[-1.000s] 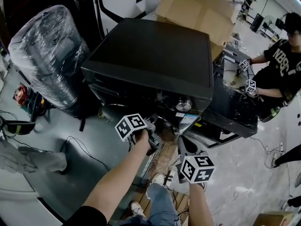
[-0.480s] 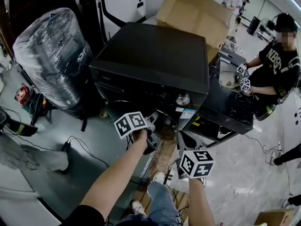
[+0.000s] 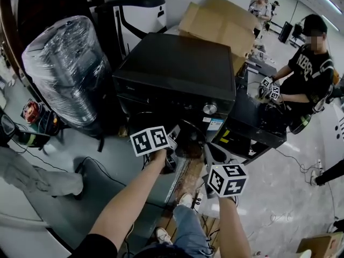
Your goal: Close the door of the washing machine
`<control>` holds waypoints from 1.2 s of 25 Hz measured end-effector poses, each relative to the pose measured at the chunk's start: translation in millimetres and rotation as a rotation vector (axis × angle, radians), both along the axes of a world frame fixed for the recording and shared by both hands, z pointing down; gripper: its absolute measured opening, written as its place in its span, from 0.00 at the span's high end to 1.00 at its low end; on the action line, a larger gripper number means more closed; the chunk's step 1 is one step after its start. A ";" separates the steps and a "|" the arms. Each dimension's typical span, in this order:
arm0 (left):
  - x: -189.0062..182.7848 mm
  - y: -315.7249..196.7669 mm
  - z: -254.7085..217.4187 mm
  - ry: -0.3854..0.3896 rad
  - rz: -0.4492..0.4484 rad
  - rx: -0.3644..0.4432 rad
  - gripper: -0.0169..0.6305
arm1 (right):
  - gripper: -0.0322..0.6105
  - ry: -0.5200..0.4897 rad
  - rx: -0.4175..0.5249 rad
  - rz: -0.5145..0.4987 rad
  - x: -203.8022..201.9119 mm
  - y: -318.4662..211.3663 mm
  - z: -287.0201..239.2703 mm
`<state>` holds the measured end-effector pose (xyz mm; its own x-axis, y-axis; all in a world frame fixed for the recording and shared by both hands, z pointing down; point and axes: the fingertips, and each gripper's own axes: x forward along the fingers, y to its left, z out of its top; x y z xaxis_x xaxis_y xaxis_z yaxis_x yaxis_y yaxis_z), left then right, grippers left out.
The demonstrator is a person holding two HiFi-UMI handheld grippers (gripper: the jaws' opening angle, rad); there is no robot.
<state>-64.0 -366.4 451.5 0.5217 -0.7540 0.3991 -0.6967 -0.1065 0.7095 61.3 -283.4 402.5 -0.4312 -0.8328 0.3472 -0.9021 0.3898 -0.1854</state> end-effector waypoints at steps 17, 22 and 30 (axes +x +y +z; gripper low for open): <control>-53.6 93.3 -85.6 -0.315 0.070 0.311 0.78 | 0.92 0.045 0.101 -0.039 -30.9 68.9 -57.0; -59.2 121.6 -115.6 -0.435 0.100 0.416 0.79 | 0.92 0.059 0.136 -0.044 -32.7 87.2 -78.2; -64.7 156.3 -141.9 -0.589 0.121 0.548 0.84 | 0.92 0.113 0.178 -0.045 -31.6 108.8 -95.5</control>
